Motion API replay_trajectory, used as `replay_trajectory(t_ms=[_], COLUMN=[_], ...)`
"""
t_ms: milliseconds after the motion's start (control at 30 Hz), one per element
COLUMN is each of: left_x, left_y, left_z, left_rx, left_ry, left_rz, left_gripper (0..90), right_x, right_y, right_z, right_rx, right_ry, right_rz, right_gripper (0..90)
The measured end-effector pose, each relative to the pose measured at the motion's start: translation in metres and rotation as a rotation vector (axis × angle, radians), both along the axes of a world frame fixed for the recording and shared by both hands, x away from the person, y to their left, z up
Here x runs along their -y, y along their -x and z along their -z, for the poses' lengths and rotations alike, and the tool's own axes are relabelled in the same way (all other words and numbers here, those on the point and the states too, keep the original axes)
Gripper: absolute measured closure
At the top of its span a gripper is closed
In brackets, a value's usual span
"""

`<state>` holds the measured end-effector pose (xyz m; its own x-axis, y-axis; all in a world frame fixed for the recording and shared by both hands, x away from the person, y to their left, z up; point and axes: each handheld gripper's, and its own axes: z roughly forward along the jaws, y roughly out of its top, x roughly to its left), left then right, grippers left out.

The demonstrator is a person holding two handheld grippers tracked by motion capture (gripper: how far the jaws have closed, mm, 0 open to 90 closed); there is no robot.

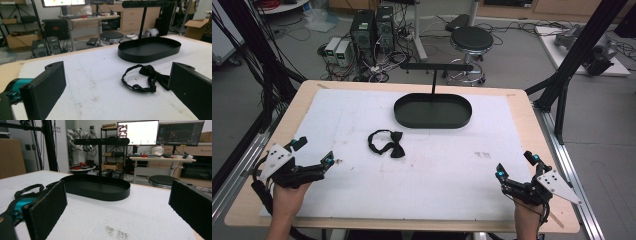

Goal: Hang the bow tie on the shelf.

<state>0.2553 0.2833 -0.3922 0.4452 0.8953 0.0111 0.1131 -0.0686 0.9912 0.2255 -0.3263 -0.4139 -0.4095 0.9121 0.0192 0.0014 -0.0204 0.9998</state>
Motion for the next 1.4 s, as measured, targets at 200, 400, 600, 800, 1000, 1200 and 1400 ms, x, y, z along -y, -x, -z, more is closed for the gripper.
replay_trajectory(t_ms=[200,400,600,800,1000,1200,1400], left_x=[0.025,0.047,0.055,0.063,0.069,0.082,0.088], left_y=[-0.023,-0.051,-0.072,-0.098,-0.118,-0.134,-0.148], left_z=[-0.004,-0.003,0.001,0.008,0.028,0.027,0.038], left_rx=[-0.090,-0.170,-0.225,-0.268,-0.347,-0.364,-0.409], left_ry=[-0.032,-0.065,-0.089,-0.092,-0.122,-0.170,-0.217], left_rz=[0.035,0.065,0.086,0.093,0.089,0.096,0.107], left_gripper=[1.9,4.0,7.9,14.0,17.5,21.9,26.0], right_x=[-0.003,-0.002,-0.002,-0.002,-0.002,-0.004,-0.002], right_y=[-0.002,-0.003,-0.004,-0.004,-0.005,-0.007,-0.007], right_z=[0.000,0.000,0.000,0.000,0.000,0.001,0.002], right_rx=[0.000,-0.003,-0.001,-0.005,-0.009,-0.013,-0.013], right_ry=[0.004,-0.007,-0.001,-0.006,-0.006,-0.002,-0.005], right_rz=[-0.009,-0.004,-0.009,-0.011,-0.010,-0.011,-0.004], right_gripper=[0.8,0.8,0.8,0.8,0.8,0.8,0.8])
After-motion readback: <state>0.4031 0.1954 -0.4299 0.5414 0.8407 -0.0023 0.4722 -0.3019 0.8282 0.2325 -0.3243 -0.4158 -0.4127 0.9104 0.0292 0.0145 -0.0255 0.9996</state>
